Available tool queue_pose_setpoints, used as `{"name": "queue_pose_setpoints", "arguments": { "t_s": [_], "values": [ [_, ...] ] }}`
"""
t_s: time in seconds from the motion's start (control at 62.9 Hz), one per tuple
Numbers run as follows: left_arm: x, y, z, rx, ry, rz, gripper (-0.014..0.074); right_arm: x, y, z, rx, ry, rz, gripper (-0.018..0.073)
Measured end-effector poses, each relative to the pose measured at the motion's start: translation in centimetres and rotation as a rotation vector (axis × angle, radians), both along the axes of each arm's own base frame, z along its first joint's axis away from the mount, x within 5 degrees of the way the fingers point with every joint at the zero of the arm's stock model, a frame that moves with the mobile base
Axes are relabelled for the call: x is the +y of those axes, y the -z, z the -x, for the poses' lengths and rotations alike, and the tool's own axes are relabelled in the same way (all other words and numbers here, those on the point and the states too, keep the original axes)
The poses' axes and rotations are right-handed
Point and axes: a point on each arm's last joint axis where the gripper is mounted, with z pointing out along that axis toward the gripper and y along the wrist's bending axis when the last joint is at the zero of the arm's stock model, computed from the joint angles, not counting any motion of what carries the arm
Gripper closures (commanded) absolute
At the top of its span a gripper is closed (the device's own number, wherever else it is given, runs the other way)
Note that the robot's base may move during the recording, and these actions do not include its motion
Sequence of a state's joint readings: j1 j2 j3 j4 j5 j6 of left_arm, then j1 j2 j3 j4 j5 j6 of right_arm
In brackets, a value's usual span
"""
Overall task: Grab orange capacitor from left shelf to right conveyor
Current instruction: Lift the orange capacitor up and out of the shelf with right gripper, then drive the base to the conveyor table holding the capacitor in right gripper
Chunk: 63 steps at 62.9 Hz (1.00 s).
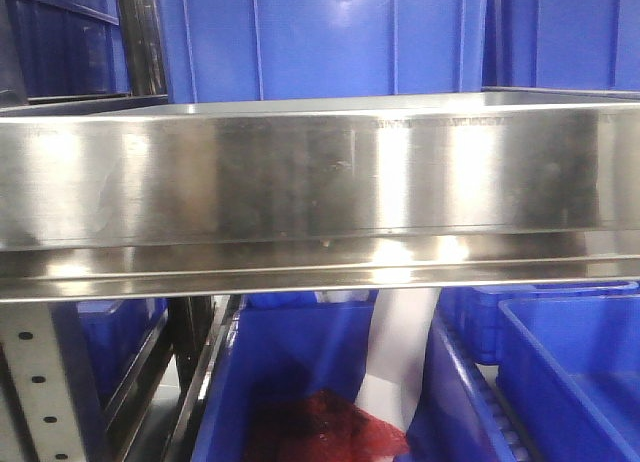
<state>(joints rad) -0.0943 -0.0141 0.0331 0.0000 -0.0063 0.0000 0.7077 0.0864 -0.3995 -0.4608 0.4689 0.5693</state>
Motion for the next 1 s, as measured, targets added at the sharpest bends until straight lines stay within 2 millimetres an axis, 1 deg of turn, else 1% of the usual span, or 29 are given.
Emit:
{"name": "queue_pose_setpoints", "arguments": {
  "t_s": [0.223, 1.002],
  "values": [
    [0.00, 0.00, 0.00, 0.000, 0.000, 0.000, 0.0701, 0.11, -0.08, 0.03, -0.019, -0.026, 0.016, 0.0502],
    [0.00, 0.00, 0.00, 0.000, 0.000, 0.000, 0.0701, 0.12, -0.08, 0.04, -0.021, -0.029, 0.019, 0.0502]
  ]
}}
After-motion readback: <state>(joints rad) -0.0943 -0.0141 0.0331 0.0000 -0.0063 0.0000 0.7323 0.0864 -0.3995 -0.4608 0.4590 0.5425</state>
